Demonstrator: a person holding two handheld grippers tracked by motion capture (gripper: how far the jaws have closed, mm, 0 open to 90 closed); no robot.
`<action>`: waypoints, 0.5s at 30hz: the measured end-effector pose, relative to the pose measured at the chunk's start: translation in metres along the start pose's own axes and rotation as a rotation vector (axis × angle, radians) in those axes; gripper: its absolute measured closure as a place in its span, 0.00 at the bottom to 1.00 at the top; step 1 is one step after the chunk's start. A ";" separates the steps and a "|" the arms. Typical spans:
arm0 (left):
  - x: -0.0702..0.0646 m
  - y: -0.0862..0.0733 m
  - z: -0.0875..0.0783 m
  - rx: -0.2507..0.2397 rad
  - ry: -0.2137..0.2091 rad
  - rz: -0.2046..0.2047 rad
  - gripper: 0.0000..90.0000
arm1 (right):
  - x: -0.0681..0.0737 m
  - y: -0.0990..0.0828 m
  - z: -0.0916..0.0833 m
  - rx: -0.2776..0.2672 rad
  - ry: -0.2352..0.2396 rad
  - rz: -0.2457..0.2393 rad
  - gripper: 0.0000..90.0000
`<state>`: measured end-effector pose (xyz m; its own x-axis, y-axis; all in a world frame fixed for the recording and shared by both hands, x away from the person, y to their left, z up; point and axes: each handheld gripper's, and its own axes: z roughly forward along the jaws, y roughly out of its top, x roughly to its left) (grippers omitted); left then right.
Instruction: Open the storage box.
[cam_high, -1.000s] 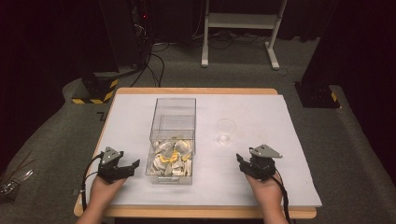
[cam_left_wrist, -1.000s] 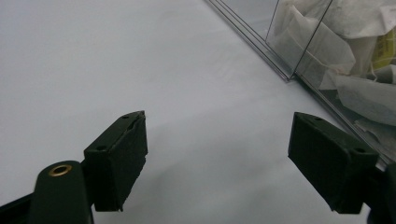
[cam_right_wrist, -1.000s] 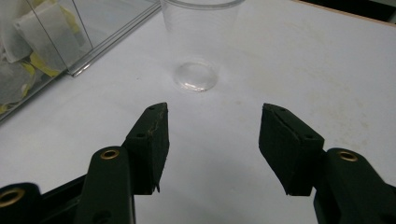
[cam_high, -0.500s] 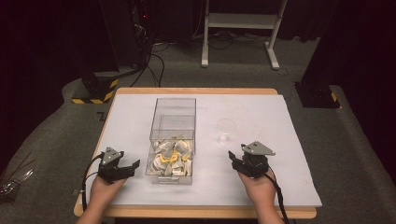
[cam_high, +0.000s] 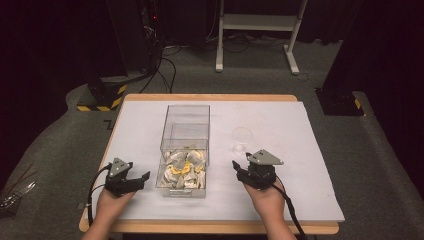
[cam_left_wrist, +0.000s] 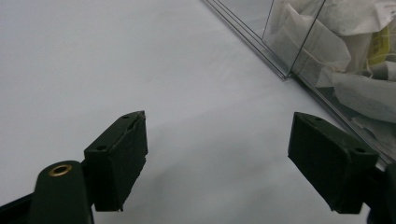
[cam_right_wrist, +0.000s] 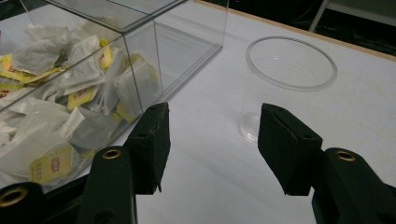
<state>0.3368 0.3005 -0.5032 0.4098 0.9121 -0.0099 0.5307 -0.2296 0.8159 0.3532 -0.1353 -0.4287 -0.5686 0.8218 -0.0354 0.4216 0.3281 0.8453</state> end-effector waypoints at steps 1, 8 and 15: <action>0.000 0.000 0.000 0.001 -0.001 -0.002 0.23 | 0.001 0.001 0.001 -0.003 0.003 -0.005 0.49; 0.000 0.000 0.000 0.001 -0.007 -0.001 0.23 | 0.013 0.010 0.003 -0.013 0.032 -0.024 0.49; 0.000 0.000 0.000 0.002 -0.009 -0.003 0.23 | 0.024 0.017 0.005 -0.020 0.055 -0.036 0.49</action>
<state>0.3372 0.3007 -0.5033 0.4150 0.9097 -0.0172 0.5330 -0.2277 0.8149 0.3504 -0.1080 -0.4176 -0.6213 0.7827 -0.0368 0.3868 0.3472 0.8543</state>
